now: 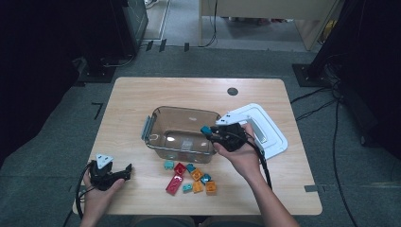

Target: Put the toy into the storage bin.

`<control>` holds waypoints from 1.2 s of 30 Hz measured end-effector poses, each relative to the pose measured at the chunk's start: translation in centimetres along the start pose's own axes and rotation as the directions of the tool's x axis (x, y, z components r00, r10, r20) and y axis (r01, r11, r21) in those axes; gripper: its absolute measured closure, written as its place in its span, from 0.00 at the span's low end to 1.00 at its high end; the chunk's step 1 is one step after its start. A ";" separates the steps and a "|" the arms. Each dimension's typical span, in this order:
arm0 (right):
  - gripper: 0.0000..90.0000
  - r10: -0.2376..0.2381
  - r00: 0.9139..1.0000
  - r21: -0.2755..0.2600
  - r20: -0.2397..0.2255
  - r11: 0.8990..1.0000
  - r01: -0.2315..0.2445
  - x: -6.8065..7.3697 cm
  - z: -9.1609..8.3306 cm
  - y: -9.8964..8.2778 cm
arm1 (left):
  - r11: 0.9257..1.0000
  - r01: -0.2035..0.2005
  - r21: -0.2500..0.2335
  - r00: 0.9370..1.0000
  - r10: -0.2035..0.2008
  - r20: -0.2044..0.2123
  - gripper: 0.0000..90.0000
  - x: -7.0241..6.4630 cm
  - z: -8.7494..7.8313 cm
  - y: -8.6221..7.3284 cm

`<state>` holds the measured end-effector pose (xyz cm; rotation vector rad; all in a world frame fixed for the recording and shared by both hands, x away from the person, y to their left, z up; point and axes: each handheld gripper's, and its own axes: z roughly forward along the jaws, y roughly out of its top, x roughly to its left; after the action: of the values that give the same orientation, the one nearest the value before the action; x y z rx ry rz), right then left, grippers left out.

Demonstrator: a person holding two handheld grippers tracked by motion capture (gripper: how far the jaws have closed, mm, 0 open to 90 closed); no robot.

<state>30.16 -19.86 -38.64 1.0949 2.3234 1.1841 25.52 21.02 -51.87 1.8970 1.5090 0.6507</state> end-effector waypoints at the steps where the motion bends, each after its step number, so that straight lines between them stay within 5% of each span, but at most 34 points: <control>1: 0.75 -0.003 1.000 0.005 -0.001 1.000 0.003 0.1 0.2 0.0 | 1.000 0.000 0.000 1.000 0.000 0.000 0.11 0.0 0.0 0.0; 20: 0.71 -0.019 0.999 0.064 -0.026 0.998 0.021 0.7 2.7 0.1 | 1.000 -0.001 0.000 1.000 0.001 0.000 0.11 0.0 0.0 0.0; 36: 0.51 -0.005 1.000 0.022 -0.022 1.000 0.006 0.6 0.1 0.1 | 1.000 -0.001 0.001 1.000 0.001 0.000 0.11 0.0 0.0 0.0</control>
<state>29.90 -19.36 -38.57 1.0874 2.3602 1.1770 25.53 21.03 -51.86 1.8986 1.5081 0.6509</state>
